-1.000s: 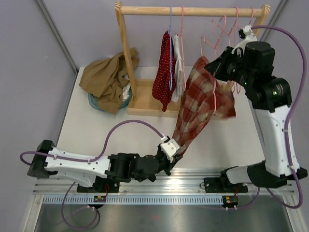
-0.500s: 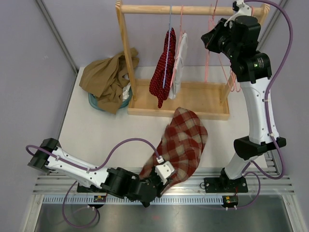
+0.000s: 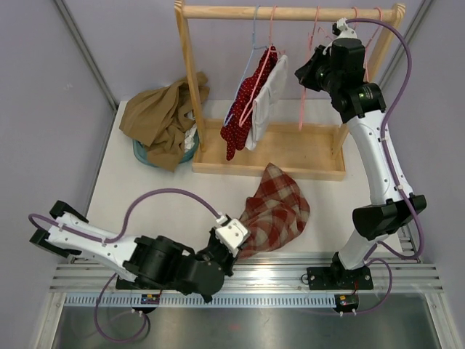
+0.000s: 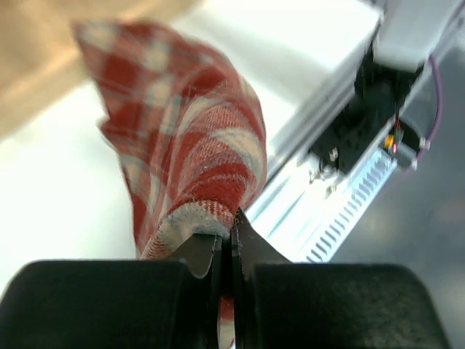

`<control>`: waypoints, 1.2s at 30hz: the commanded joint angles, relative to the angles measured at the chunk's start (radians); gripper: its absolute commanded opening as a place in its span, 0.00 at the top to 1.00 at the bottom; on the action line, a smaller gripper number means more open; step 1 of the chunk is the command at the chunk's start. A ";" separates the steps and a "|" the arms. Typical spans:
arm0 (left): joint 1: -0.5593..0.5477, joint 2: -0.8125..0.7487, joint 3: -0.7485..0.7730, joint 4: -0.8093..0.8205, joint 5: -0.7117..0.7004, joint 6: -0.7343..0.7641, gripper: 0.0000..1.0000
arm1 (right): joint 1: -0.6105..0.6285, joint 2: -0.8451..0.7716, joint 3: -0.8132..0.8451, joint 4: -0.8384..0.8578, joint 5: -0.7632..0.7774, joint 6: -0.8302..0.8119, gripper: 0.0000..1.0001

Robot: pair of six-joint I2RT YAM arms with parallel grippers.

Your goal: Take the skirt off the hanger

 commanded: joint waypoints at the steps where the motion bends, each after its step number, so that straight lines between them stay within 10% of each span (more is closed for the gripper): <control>1: -0.005 -0.061 0.154 -0.167 -0.194 0.056 1.00 | -0.006 -0.055 -0.064 0.083 -0.021 0.031 1.00; 5: 0.096 -0.069 0.254 -0.363 -0.300 0.109 1.00 | -0.008 -0.135 -0.170 0.100 -0.062 0.046 0.91; 7: 0.182 -0.112 0.267 -0.361 -0.294 0.228 1.00 | -0.008 -0.179 -0.200 0.099 -0.072 0.045 0.27; 9: 0.326 -0.180 0.262 -0.271 -0.213 0.360 1.00 | -0.008 -0.213 -0.249 0.093 -0.070 0.042 0.01; 16: 0.945 -0.173 0.343 0.082 0.019 0.786 1.00 | -0.009 -0.434 -0.427 0.097 -0.040 0.027 0.01; 22: 1.464 0.104 0.706 0.057 0.398 0.685 1.00 | -0.008 -0.602 -0.572 0.091 -0.030 -0.003 0.01; 30: 1.643 0.680 1.498 -0.063 0.584 0.616 1.00 | -0.008 -0.758 -0.756 0.085 -0.064 0.034 0.00; 36: 1.776 0.713 1.184 0.176 0.700 0.473 0.91 | -0.008 -0.830 -0.838 0.155 -0.214 0.042 0.01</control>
